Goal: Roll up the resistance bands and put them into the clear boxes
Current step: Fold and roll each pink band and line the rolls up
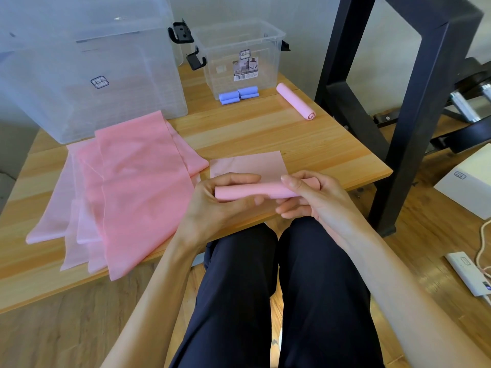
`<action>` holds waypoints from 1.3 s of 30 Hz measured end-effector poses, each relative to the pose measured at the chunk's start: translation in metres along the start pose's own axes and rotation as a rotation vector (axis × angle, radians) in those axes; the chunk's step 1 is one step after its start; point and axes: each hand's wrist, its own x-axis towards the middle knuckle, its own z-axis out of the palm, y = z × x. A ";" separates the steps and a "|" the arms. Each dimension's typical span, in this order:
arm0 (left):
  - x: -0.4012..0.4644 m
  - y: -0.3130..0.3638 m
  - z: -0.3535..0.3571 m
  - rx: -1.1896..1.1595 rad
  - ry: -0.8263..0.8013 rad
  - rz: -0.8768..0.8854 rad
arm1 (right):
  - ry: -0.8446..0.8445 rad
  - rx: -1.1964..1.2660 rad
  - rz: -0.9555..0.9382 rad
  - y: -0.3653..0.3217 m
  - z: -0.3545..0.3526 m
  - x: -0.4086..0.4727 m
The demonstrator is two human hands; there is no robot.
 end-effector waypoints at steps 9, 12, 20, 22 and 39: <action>0.000 0.002 0.000 -0.070 0.057 -0.052 | -0.010 0.031 -0.068 0.001 0.000 -0.001; 0.001 0.002 0.000 -0.057 0.070 -0.034 | 0.023 0.009 -0.055 0.001 0.002 -0.001; -0.001 0.003 -0.003 -0.020 0.024 -0.049 | -0.016 -0.039 -0.081 0.001 0.001 -0.001; -0.002 0.002 -0.003 -0.002 0.002 -0.054 | 0.015 -0.033 -0.060 0.001 0.001 -0.001; -0.001 0.002 -0.003 0.006 0.047 -0.087 | -0.050 -0.019 -0.028 0.001 0.001 -0.002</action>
